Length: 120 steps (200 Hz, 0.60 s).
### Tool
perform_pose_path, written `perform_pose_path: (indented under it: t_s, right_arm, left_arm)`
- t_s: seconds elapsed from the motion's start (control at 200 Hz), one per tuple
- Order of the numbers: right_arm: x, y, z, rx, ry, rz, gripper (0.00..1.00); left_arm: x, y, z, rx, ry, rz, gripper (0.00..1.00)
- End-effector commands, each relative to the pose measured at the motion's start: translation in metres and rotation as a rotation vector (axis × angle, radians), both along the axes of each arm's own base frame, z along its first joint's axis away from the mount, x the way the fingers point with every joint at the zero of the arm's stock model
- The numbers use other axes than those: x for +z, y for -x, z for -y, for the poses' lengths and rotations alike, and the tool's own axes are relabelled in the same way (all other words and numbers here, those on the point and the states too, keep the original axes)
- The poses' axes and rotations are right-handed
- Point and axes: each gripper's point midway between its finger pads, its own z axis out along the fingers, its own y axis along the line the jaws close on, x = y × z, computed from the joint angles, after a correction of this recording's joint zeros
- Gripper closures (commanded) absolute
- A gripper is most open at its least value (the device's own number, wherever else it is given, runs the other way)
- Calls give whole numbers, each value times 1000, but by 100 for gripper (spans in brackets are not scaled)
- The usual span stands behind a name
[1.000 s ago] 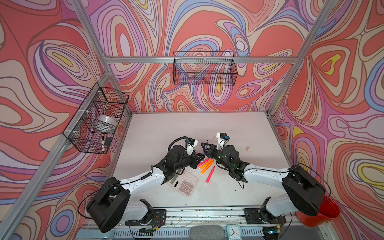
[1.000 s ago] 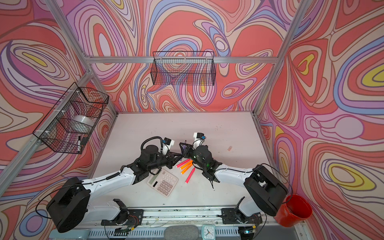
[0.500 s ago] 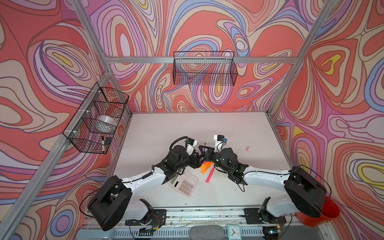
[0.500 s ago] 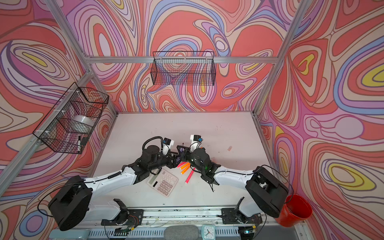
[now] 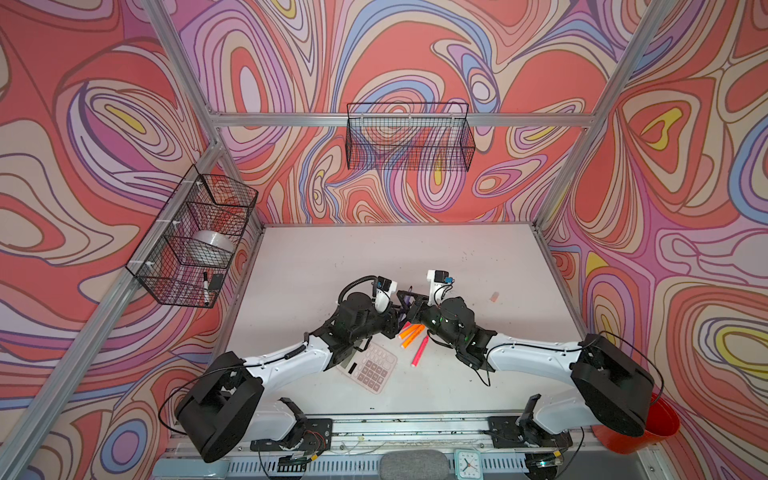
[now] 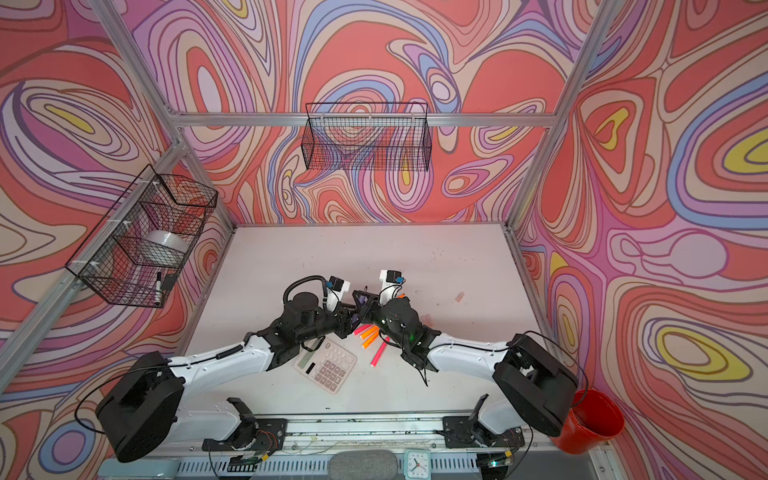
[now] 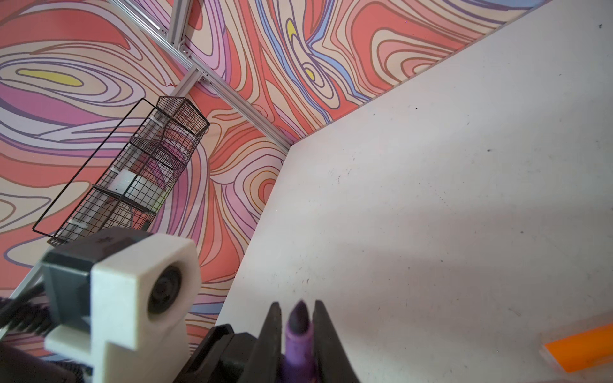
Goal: Insert the pens into the pen caps
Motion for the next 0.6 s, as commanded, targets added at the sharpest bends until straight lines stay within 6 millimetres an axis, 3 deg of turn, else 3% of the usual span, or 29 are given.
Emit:
perform_pose_path:
  t_s: [0.0,0.225,0.33,0.491,0.596]
  right_arm:
    - [8,15,-17,71,-30,8,100]
    - [4,18,-19,72,-27,1,100]
    - [5,17,-18,63,-22,7,100]
    - [4,16,-11,41,21,6,66]
    - [10,17,0,7,57,17,45]
  left_arm:
    - [19,-16,-4,55,31,79,74]
    - [22,-19,-4,65,28,83,100]
    - [21,-20,-6,78,21,81,100]
    - [28,-25,-16,132,10,144,100]
    - [49,-24,-24,136,0,335,100]
